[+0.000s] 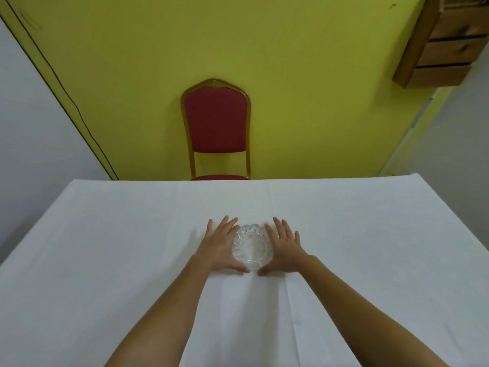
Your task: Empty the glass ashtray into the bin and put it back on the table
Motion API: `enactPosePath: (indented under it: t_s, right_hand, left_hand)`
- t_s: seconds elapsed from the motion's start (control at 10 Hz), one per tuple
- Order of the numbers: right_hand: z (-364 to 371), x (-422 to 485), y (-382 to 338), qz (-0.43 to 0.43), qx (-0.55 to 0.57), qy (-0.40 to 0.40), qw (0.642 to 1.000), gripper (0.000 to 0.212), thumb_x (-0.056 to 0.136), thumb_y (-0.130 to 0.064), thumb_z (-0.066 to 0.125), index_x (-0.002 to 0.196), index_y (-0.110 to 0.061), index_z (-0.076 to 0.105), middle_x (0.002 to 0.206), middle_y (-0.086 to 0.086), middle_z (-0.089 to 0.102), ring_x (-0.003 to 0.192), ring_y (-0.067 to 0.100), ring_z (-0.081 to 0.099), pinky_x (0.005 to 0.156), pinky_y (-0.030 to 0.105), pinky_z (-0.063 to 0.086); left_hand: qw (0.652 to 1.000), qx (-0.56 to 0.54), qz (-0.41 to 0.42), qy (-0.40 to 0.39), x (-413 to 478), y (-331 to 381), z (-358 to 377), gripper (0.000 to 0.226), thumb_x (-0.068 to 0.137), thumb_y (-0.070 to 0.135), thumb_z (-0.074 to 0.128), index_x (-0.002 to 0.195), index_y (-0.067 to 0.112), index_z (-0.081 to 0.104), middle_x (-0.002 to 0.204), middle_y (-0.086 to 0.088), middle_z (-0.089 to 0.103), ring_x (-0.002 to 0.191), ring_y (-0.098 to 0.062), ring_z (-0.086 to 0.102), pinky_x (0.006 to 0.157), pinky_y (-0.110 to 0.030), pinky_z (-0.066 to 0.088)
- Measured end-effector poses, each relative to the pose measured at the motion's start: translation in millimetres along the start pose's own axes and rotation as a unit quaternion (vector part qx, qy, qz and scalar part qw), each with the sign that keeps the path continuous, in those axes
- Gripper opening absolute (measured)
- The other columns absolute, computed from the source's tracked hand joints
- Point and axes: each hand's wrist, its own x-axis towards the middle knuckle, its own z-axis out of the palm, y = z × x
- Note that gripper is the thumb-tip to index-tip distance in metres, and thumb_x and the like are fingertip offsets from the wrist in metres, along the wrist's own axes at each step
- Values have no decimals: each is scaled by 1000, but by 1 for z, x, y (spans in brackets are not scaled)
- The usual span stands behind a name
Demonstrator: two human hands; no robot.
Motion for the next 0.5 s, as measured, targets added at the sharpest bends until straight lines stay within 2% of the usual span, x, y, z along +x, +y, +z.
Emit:
enactPosePath:
  t_s: [0.2, 0.3, 0.4, 0.5]
  right_hand:
    - [-4, -7, -7, 39, -24, -28, 999, 135, 62, -69, 71, 149, -21, -20, 158, 9, -27, 144, 30, -27, 116, 59, -8]
    - [-6, -12, -13, 51, -35, -58, 996, 135, 66, -63, 73, 147, -17, -24, 157, 10, -29, 144, 32, -27, 115, 60, -7]
    - [-17, -11, -15, 69, -38, -91, 993, 126, 75, -50, 73, 147, -12, -23, 157, 11, -28, 144, 33, -25, 115, 62, -3]
    - [-40, -10, -16, 70, -45, -74, 994, 109, 84, -43, 64, 149, -10, -16, 159, 10, -24, 146, 31, -22, 115, 61, -1]
  left_hand:
    - [1000, -6, -15, -12, -9, 3, 3, 123, 66, 81, 55, 154, 15, 0, 164, 0, -4, 150, -21, -14, 117, -54, -12]
    - [1000, -7, -8, -26, -15, 4, -1, 121, 71, 80, 50, 154, 12, -5, 164, -3, -8, 149, -22, -16, 117, -54, -13]
    - [999, -27, -11, -40, -16, 1, -11, 114, 78, 78, 44, 153, 10, -7, 163, -6, -10, 149, -23, -15, 118, -53, -12]
    - [998, -35, -21, -39, -15, -7, -27, 101, 87, 71, 35, 153, 8, -6, 163, -9, -9, 150, -24, -12, 118, -52, -10]
